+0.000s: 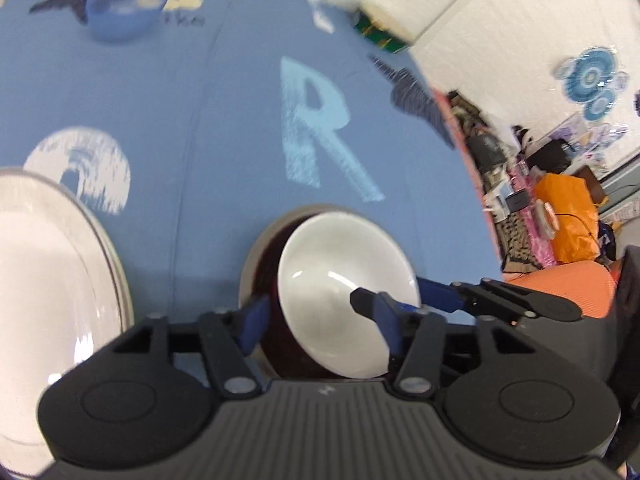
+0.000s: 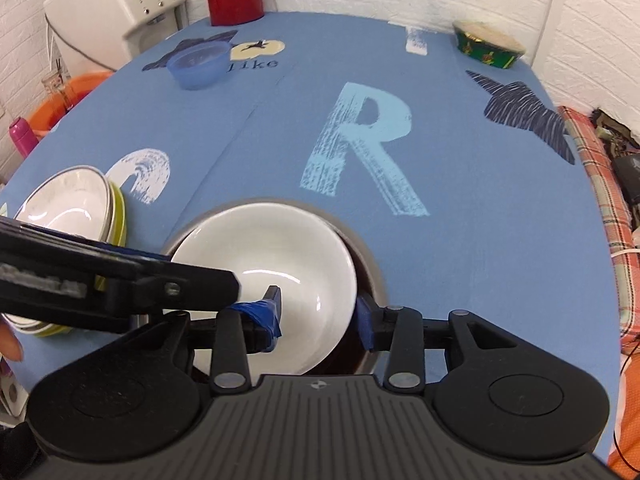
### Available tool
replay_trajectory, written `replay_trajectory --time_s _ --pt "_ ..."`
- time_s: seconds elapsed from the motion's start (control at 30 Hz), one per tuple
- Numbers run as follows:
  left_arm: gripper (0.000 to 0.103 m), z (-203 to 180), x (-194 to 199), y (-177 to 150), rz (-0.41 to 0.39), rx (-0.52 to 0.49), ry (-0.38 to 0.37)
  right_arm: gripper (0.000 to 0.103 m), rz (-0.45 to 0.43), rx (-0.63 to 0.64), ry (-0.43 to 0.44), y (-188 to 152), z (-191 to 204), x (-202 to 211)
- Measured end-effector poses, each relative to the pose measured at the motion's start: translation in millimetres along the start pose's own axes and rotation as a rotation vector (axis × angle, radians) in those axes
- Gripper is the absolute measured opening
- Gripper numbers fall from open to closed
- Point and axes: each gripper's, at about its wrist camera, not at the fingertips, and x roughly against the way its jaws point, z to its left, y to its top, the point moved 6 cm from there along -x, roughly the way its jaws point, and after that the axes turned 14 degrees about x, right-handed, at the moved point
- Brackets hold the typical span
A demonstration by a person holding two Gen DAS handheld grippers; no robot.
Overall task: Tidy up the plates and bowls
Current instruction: 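Carry the red bowl with both tools and lower it into the steel bowl, then open both tools and move them toward the blue plastic bowl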
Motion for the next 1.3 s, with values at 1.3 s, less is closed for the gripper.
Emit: replay_trajectory --time_s 1.3 --pt "0.064 109.3 71.3 125.5 -0.264 -0.055 0.155 0.031 -0.01 -0.155 0.225 123.6 47.2 -61.2"
